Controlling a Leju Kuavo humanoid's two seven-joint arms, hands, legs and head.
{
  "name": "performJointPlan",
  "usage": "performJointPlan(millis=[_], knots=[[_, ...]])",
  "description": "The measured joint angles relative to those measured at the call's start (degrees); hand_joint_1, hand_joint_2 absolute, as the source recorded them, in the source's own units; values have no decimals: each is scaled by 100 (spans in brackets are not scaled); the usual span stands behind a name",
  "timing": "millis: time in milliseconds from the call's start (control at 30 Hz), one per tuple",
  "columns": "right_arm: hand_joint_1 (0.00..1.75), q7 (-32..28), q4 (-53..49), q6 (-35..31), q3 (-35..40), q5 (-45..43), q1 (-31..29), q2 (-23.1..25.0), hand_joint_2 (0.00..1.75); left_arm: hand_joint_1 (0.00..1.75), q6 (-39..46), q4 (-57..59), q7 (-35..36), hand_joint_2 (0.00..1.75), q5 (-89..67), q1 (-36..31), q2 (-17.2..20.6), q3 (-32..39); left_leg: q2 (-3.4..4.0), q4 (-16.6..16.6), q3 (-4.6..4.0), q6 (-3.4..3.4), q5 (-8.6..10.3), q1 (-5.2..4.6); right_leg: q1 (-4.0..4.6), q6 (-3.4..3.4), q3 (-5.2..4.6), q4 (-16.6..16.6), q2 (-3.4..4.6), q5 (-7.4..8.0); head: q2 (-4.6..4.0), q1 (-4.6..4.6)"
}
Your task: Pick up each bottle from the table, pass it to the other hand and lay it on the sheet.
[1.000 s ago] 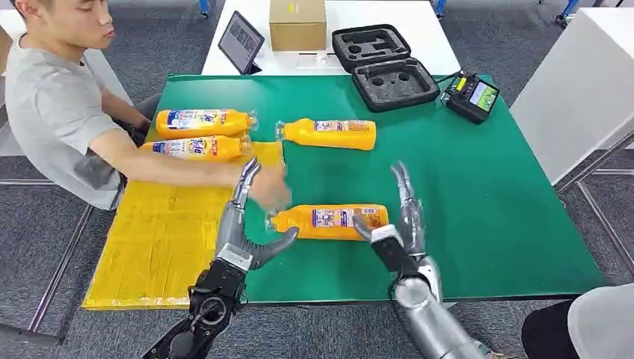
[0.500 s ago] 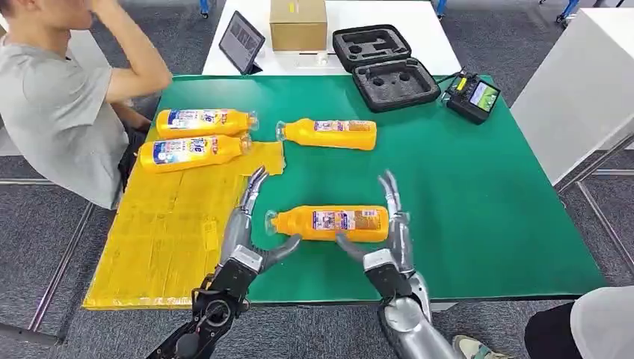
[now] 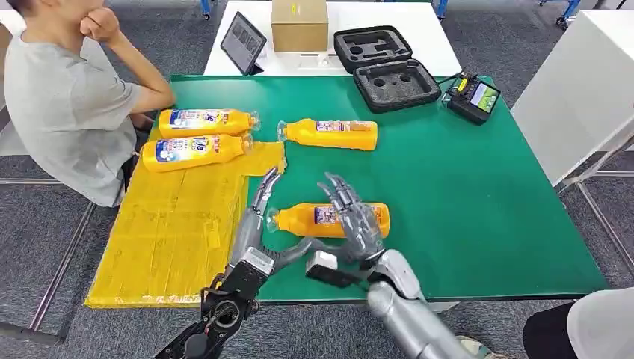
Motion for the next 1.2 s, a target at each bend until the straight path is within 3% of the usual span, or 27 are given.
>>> performJointPlan(millis=[267,900,1200], knots=[[0,7,1396,-68,-87,256,-570,112,175,0,72,-2,-2,175,9,-25,-28,-48,0,0,-1,-1,0,2,3,0,-4,1,1,-1,0,-2],[0,253,2010,109,-168,483,-844,230,175,0,391,-352,-2,175,9,-14,-28,-35,0,-1,-4,-1,-1,1,1,0,-4,1,0,-1,0,0],[0,1564,2241,333,-37,1408,-1018,234,175,0,286,-389,-2,175,59,-16,-28,-22,0,-1,-4,-1,-1,1,1,0,-4,1,0,-1,0,-2]])
